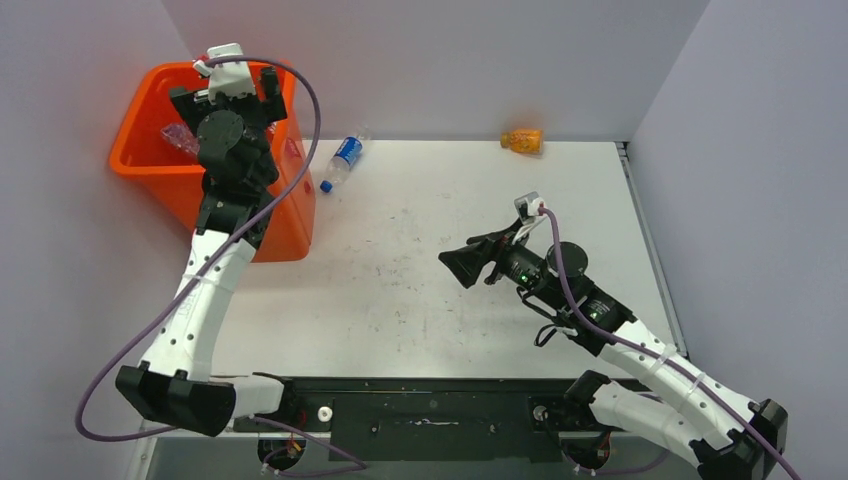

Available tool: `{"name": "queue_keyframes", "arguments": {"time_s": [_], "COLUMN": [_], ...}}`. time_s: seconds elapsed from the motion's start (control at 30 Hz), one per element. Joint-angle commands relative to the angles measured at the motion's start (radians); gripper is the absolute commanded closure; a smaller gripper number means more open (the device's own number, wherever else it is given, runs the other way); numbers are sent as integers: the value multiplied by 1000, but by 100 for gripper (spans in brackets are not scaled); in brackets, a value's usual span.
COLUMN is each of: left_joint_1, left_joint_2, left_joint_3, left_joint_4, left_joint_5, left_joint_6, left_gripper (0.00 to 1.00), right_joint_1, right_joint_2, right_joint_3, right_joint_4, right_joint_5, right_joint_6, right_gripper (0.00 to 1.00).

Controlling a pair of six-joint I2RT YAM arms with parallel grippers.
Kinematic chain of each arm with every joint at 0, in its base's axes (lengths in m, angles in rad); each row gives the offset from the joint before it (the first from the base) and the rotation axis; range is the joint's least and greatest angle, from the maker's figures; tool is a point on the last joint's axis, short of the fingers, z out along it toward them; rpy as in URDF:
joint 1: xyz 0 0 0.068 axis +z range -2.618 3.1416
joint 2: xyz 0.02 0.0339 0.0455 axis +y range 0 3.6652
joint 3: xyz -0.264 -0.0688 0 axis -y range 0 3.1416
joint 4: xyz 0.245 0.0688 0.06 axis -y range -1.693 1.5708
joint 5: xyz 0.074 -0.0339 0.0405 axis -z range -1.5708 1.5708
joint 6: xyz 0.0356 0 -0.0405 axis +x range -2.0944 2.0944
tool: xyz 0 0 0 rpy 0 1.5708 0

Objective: Put the plastic bottles in the bin
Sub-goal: Place the plastic bottle in the trash bin, then pick up the plastic bottle from the corner of the board.

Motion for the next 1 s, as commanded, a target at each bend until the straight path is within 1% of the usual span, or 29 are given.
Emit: {"name": "queue_keyframes", "arguments": {"time_s": [0.0, 0.07, 0.13, 0.17, 0.27, 0.4, 0.5, 0.63, 0.73, 0.83, 0.97], "left_joint_1": [-126, -226, -319, -359, -429, -490, -517, -551, -573, -586, -593], "left_joint_2": [-141, -186, -226, -246, -294, -344, -398, -472, -522, -542, -545], "left_joint_3": [99, 96, 73, 51, -64, -232, -372, -535, -656, -741, -797], "left_joint_4": [33, -19, -93, -149, -208, -241, -208, -124, -26, 43, 69], "left_joint_5": [-10, 3, 97, 169, 339, 465, 541, 616, 640, 638, 601], "left_joint_6": [31, 19, -62, -109, -240, -360, -414, -477, -517, -542, -544], "left_gripper": [4, 4, 4, 4, 4, 4, 4, 4, 4, 4, 4], "right_joint_1": [-11, -15, -29, -39, -92, -168, -294, -489, -593, -646, -656], "right_joint_2": [20, 37, 80, 113, 248, 391, 527, 721, 888, 1073, 1295], "right_joint_3": [-29, -40, -45, -46, -43, -30, 13, 95, 178, 345, 589], "right_joint_4": [85, 100, 127, 143, 223, 330, 397, 510, 613, 626, 582], "right_joint_5": [51, 119, 188, 214, 238, 378, 417, 421, 380, 348, 344], "right_joint_6": [46, 65, 88, 103, 165, 211, 263, 360, 417, 455, 492], "right_gripper": [10, 10, 10, 10, 10, 10, 10, 10, 10, 10, 10]}}
